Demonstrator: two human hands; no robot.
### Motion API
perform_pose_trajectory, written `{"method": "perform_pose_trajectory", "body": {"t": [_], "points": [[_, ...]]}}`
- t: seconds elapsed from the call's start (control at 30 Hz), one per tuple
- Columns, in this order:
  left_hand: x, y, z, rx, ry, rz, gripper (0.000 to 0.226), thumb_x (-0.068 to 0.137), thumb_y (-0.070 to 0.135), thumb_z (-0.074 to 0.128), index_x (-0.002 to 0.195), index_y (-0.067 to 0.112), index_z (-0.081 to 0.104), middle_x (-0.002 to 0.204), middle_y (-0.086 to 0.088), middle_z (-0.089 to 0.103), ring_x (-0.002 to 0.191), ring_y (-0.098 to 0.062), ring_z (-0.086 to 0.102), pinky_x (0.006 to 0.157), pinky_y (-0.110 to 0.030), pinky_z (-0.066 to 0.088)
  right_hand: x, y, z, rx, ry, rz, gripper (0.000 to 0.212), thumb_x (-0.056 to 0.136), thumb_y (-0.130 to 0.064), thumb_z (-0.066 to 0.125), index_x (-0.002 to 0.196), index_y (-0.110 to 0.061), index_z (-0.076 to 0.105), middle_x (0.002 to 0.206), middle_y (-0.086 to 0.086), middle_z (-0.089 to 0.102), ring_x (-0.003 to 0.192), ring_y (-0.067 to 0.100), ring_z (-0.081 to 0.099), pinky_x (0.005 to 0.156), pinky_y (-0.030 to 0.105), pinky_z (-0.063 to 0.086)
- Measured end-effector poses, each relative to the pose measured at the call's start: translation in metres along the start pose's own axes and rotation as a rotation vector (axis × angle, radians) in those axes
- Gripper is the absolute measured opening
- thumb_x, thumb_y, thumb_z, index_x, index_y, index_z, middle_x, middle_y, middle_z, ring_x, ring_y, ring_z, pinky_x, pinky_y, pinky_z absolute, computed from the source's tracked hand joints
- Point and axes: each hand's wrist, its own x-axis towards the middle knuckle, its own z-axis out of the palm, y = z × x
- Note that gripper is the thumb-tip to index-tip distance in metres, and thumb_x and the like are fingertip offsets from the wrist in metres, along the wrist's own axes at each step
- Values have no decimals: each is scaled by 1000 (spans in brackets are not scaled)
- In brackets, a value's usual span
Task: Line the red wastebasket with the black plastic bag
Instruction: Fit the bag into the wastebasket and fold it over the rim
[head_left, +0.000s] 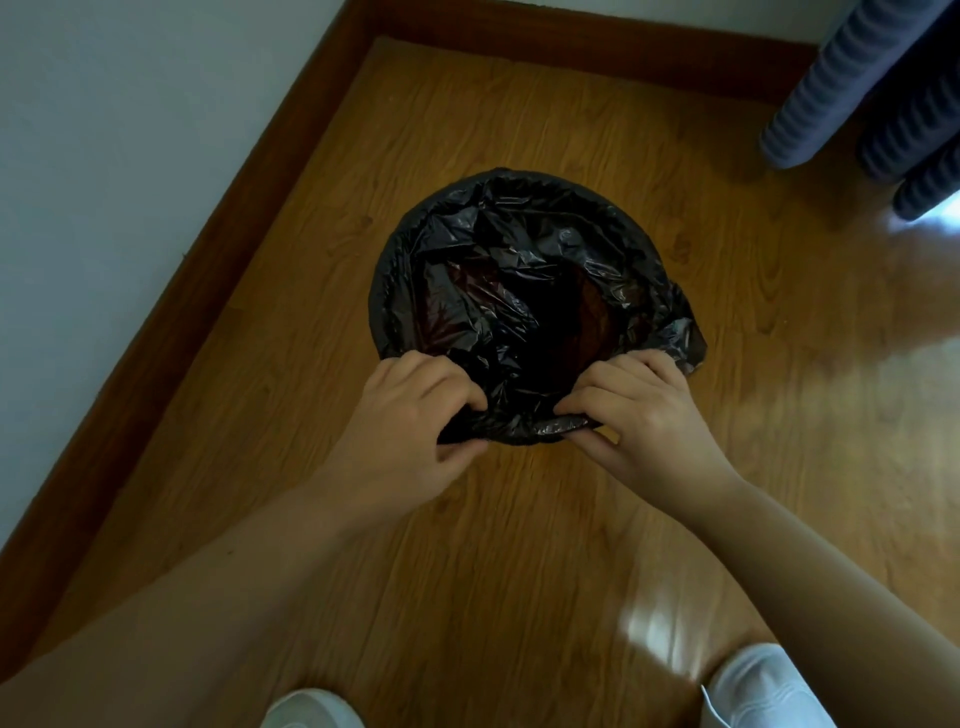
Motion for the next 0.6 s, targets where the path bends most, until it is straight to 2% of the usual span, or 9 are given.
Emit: {"method": "perform_pose_trajectory", "body": {"t": [0.1, 0.27, 0.33, 0.4, 0.47, 0.6], "points": [[4, 12, 2, -29, 6, 7, 45, 74, 46, 58, 102, 11, 63, 97, -2, 60, 97, -13, 44, 86, -24, 28, 0, -5, 2, 14, -9, 17, 18, 82, -23, 56, 80, -11, 69, 76, 3, 66, 72, 23, 62, 78, 32, 35], [9, 24, 12, 18, -2, 57, 21, 76, 23, 70, 90, 9, 65, 87, -6, 62, 85, -15, 44, 73, -25, 29, -1, -15, 3, 46, -17, 66, 13, 77, -20, 69, 84, -9, 68, 79, 7, 64, 73, 26, 59, 72, 33, 36], [8, 23, 13, 37, -8, 78, 15, 81, 23, 61, 86, 9, 66, 84, -6, 62, 82, -15, 44, 70, -24, 26, -2, -16, -3, 82, -25, 56, 22, 77, -27, 68, 89, -9, 67, 84, 8, 64, 78, 25, 58, 74, 31, 36], [7, 18, 11, 42, -14, 75, 21, 81, 24, 52, 85, 10, 66, 83, -5, 62, 82, -14, 43, 70, -23, 23, -4, -15, -12, 75, -19, 18, 28, 79, -35, 62, 94, -12, 66, 88, 5, 63, 85, 22, 57, 78, 30, 35], [4, 14, 10, 42, -12, 68, 20, 81, 24, 52, 85, 11, 67, 83, -3, 62, 84, -14, 44, 72, -23, 23, -5, -9, -19, 51, -41, -10, 29, 79, -38, 60, 95, -15, 67, 90, 3, 63, 89, 19, 56, 84, 29, 32], [-2, 5, 9, 7, -18, 65, 10, 76, 13, 64, 86, 12, 68, 84, -3, 62, 85, -12, 45, 77, -24, 28, -4, 1, -16, 70, -149, -16, 22, 72, -21, 76, 93, -16, 70, 84, 2, 65, 80, 20, 60, 88, 30, 31]]}}
